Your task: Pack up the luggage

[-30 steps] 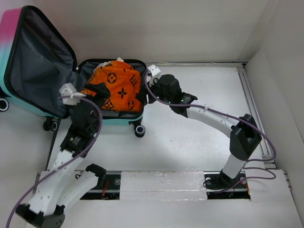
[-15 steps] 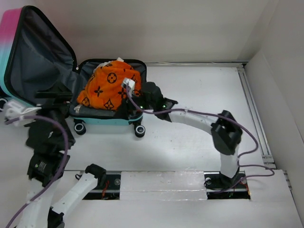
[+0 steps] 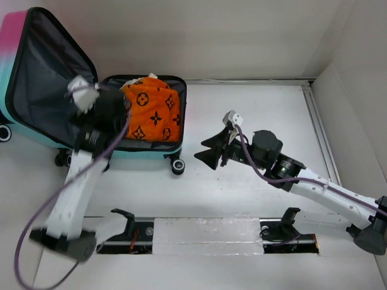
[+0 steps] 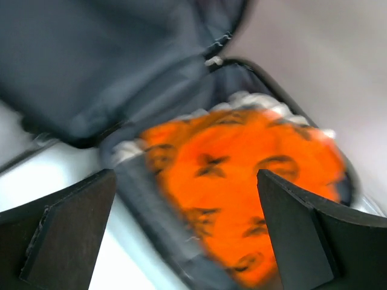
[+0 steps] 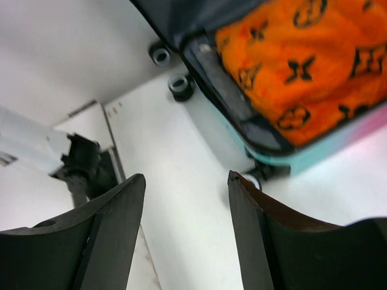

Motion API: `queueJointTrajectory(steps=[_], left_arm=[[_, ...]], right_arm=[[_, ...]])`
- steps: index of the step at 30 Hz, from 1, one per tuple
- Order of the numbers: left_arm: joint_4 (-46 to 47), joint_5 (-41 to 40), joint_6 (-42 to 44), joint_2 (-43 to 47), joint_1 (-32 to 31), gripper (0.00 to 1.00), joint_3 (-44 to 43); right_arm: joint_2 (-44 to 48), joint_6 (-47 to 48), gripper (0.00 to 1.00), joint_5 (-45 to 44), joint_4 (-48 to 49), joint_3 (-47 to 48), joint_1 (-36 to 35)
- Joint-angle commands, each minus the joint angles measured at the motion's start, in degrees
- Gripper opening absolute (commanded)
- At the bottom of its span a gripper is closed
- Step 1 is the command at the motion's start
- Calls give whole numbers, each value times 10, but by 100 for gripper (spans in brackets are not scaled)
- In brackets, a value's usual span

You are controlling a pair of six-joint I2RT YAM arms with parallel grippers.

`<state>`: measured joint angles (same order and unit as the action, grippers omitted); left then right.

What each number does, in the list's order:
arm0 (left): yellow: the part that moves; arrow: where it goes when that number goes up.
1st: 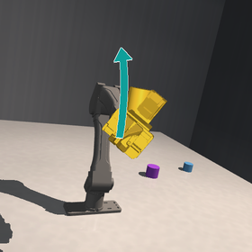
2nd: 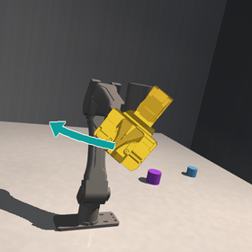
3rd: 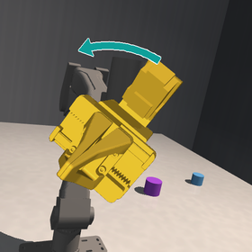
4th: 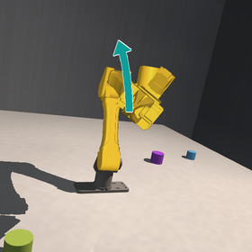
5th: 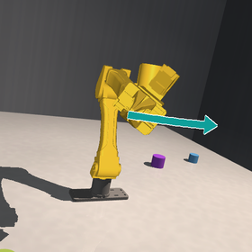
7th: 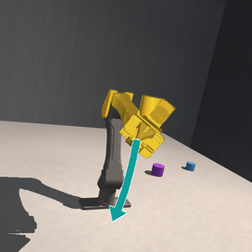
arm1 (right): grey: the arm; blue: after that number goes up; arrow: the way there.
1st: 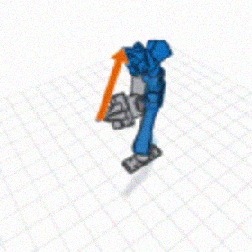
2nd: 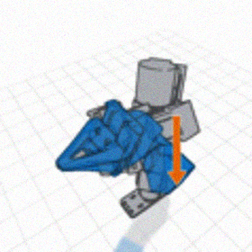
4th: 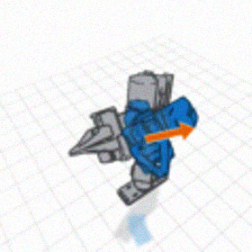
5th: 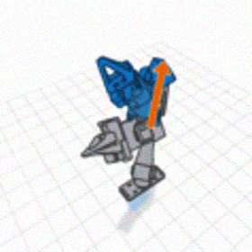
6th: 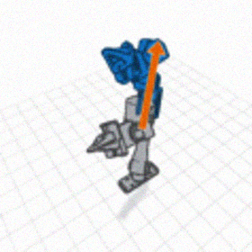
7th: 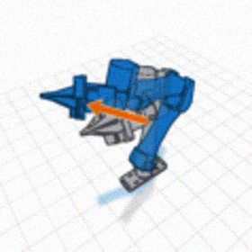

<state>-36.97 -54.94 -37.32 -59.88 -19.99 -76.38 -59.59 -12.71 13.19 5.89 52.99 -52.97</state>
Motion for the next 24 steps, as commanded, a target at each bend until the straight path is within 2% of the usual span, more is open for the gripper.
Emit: queueJointTrajectory(steps=[1,2,3,4,5,7,8,9,12,13,14,16,17,21,23,24], left_arm=[[-80,87,-28,-176,-1,99,-295],[-127,40,-47,-214,-41,99,-357],[-203,-80,-68,-259,-142,99,-397],[-247,-119,-97,-266,-176,99,-419],[-276,-125,-154,-266,-187,99,-402],[-268,-93,-208,-172,-134,99,-289],[-253,-84,-222,-128,-99,99,-166],[-233,-76,-222,-33,-48,99,-111],[-145,-53,-191,114,-11,95,6],[-132,-53,-181,181,-11,94,15],[-141,-81,-172,197,-11,94,15],[-200,-119,-190,168,-11,94,-20],[-277,-157,-228,145,-11,94,-39],[-278,-181,-206,58,11,95,-92],[-219,-171,-107,29,50,98,-107],[-135,-81,-46,5,139,98,-112]], right_arm=[[9,-3,63,-24,-25,-32,-13],[21,-3,63,-24,-25,-39,-13],[29,-3,63,-29,-25,-46,-18],[37,-3,63,-34,-25,-59,-18],[48,-3,63,-34,-25,-59,-18],[61,-3,63,-40,-25,-67,-18],[66,-3,63,-41,-30,-74,-18],[71,-3,63,-41,-30,-74,-18],[70,-3,63,-29,-30,-74,-23],[70,-3,63,-24,-30,-74,-23],[62,-8,63,-12,-30,-74,-23],[62,-8,63,0,-30,-74,-23],[62,-8,63,0,-25,-74,-30],[62,-8,63,-15,-25,-74,-35],[67,-8,63,-23,-25,-74,-35],[67,-8,63,-32,-25,-80,-35]])
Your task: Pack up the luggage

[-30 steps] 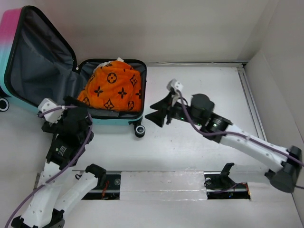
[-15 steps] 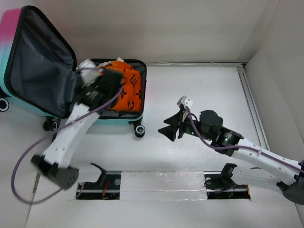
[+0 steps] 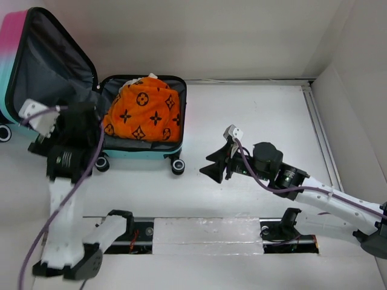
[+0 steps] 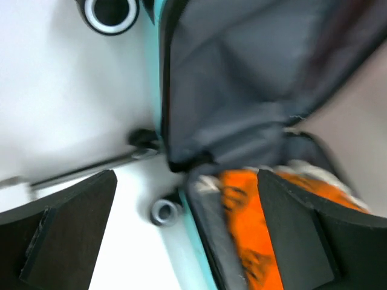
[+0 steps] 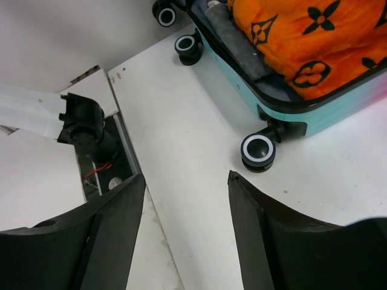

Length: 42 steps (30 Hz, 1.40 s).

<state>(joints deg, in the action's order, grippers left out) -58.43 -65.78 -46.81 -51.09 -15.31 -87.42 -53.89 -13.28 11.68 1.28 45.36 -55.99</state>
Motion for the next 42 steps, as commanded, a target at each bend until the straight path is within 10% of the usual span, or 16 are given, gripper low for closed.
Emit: queueJointTrajectory(steps=[1,3,10,38,42], left_arm=[[117,99,108,-95,159,100,-2],[123,234,149,-114,307,100,-27],[176,181,174,-53,308,100,87],[216,16,217,-276,308,68,-43],[235,99,223,-256,385,63,-13]], right_arm=[[10,-3,63,-18,21,-4,-5],[10,-3,63,-18,21,-4,-5],[4,-3,63,-18,21,-4,-5],[-18,13,63,-64,10,2,-5],[-24,13,63,-69,5,2,-5]])
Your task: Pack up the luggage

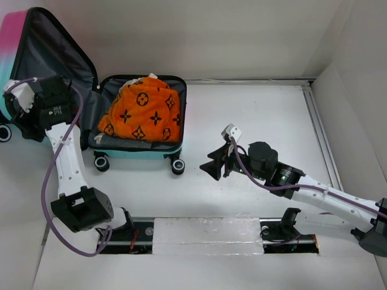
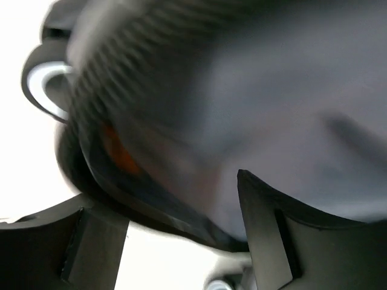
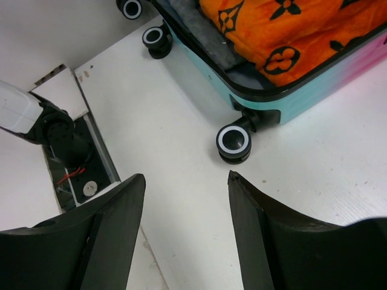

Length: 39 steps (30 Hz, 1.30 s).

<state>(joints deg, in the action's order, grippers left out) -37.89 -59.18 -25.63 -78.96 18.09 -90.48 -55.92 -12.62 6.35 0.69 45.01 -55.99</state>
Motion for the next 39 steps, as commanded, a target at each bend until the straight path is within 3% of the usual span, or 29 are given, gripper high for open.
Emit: queueJointTrajectory(steps=[1,5,10,14,15,19,22,23,26,27,31,33,35,36,38,39], left_arm=[[50,28,36,28,51,63,47],[64,51,31,34,51,62,47],[64,62,36,34,40,39,36],[79,44,56,34,19,15,36],[79,52,56,34,19,0,29],[72,69,63,46,-15,0,23],[106,-19,96,69,-158,0,49],[106,-44,96,76,-245,0,54],[89,-105,70,81,-364,0,59],[82,-110,53,81,-436,0,67],[33,-109,0,81,-568,0,82],[33,-127,6,76,-626,0,120],[40,-155,31,61,-726,0,142],[40,-155,40,52,-755,3,149],[-25,-146,21,7,-816,33,131],[-65,-146,-39,-12,-832,50,117]], right_arm=[[-3,7,63,-16,11,5,-5],[-9,7,63,-16,11,5,-5],[-14,7,63,-11,11,10,-5],[-14,12,63,-5,11,10,-5],[-14,12,63,-5,11,10,-5],[-14,12,63,-5,11,10,-5],[-19,12,63,-5,11,16,-5],[-25,12,63,-5,11,16,-5],[-31,12,63,1,11,21,-5],[-37,12,63,1,11,21,-5],[-24,1,63,-30,11,21,-5],[-17,1,63,-49,11,16,-5],[-10,-6,63,-70,11,16,-5],[-2,-11,63,-76,5,16,-5],[12,-11,63,-83,-6,16,-5],[19,-11,63,-83,-19,23,-10]])
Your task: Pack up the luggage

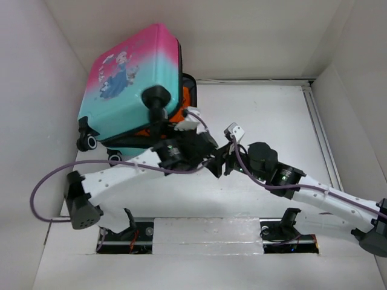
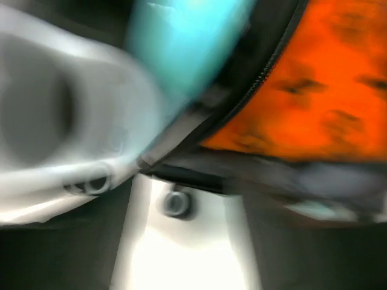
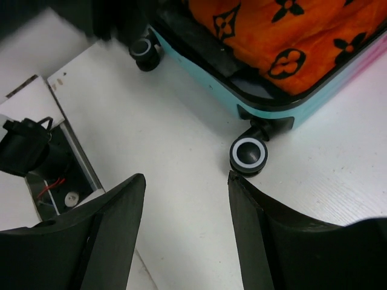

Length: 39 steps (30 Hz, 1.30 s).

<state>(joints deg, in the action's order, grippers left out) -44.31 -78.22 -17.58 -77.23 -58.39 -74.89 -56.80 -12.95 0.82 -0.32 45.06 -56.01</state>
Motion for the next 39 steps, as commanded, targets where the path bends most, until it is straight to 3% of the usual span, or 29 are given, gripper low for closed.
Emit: queueJointTrajectory(steps=[1,2,5,7,12,14,15,16,17,18,19,20,22,23,24,27,29,31,34,39], left_arm=[[-42,45,-153,-47,-81,79,-79],[-109,45,-176,-81,-104,85,-101],[-175,45,-230,-120,-144,100,-186],[-198,45,-236,-143,-174,100,-226],[-161,39,-238,-108,-156,100,-304],[14,109,-133,-37,-70,94,-284],[97,151,-94,-5,-30,90,-215],[180,195,-62,61,53,85,-173],[305,262,-39,89,96,79,-135],[343,282,-39,109,137,63,-93],[359,299,-53,118,177,55,-93],[347,367,-67,118,277,49,-100],[303,450,-102,88,384,39,-157],[282,498,-111,53,497,39,-172],[261,573,-119,36,546,38,-179],[259,641,-148,-9,677,37,-172],[266,626,-142,-32,713,37,-156],[257,606,-127,-71,713,38,-162],[229,587,-121,-135,726,38,-177],[250,607,-121,-167,749,39,-102]], right_arm=[[37,-13,63,-28,-14,22,-10],[58,-13,63,-28,-20,22,-10],[99,-13,63,-41,-55,36,-10],[117,-18,63,-56,-81,42,-10],[145,-18,63,-79,-100,56,-10],[128,-18,61,-85,-84,62,-10],[114,-18,55,-85,-84,72,-10],[81,-18,52,-85,-84,78,-10],[65,-18,46,-91,-77,84,-10],[49,-18,38,-97,-66,84,-10],[15,-18,25,-97,-59,91,-10],[-1,-18,20,-103,-41,91,-10],[-41,-18,8,-94,-31,114,18],[-80,-18,8,-86,-26,127,28],[-98,-18,8,-81,-9,136,52],[-175,-23,16,-55,5,181,101],[-253,-23,25,-29,11,237,164],[-293,-29,26,-23,11,276,198],[-380,-29,27,-8,11,317,219],[-493,-35,29,13,6,358,225]])
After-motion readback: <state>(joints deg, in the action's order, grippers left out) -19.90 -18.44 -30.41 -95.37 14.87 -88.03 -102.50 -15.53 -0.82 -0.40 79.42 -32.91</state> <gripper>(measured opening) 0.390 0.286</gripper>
